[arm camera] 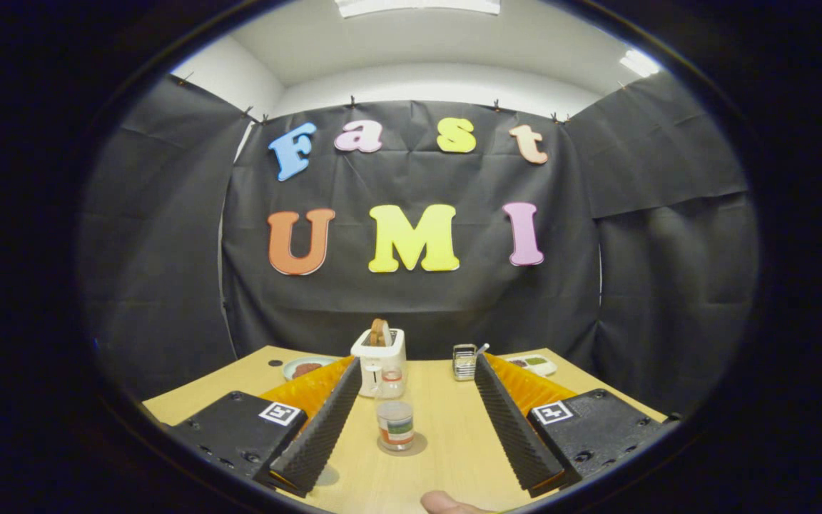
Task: Take the bottle from table, then pour the juice into the cup, finally place the bottle on the coaster
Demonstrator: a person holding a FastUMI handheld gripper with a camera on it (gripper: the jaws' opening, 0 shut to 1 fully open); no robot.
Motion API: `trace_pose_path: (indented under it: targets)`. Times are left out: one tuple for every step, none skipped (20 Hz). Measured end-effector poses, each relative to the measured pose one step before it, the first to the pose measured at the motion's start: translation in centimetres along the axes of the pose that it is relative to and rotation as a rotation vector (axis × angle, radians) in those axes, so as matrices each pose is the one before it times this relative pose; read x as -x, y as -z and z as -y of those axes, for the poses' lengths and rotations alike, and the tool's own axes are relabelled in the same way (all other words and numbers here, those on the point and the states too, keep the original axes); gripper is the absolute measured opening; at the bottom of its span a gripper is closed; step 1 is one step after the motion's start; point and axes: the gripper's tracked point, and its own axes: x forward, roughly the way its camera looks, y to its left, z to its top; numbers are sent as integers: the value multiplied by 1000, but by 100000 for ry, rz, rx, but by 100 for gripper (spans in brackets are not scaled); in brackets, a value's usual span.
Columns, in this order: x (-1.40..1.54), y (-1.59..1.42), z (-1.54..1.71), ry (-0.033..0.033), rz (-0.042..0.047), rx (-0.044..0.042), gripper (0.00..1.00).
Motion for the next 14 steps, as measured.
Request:
trace_pose_path:
  targets:
    - [1019, -561, 392, 573, 477, -997, 100]
    - [1035, -420, 289, 644, 52, -1283, 100]
    - [893, -437, 157, -95, 83, -1167, 100]
    - [870, -453, -205, -788, 169, -912, 100]
    - [779, -517, -55, -501, 164, -682, 100]
    - [638, -637, 320, 773, 697, -78, 100]
    - [600, -849, 388, 722, 524, -801, 100]
    - [487, -446, -69, -158, -91, -1119, 100]
    - [350, -487, 93, 400, -574, -422, 100]
    - [342, -760, 333, 940, 688, -607, 100]
    - [228, -799, -103, -1128, 755, -439, 100]
    - [361, -430, -704, -2949, -127, 424, 100]
    - [151, -172, -713, -3107, -1462, 1220, 100]
    - [102, 143, -281, -1552, -1962, 1805, 100]
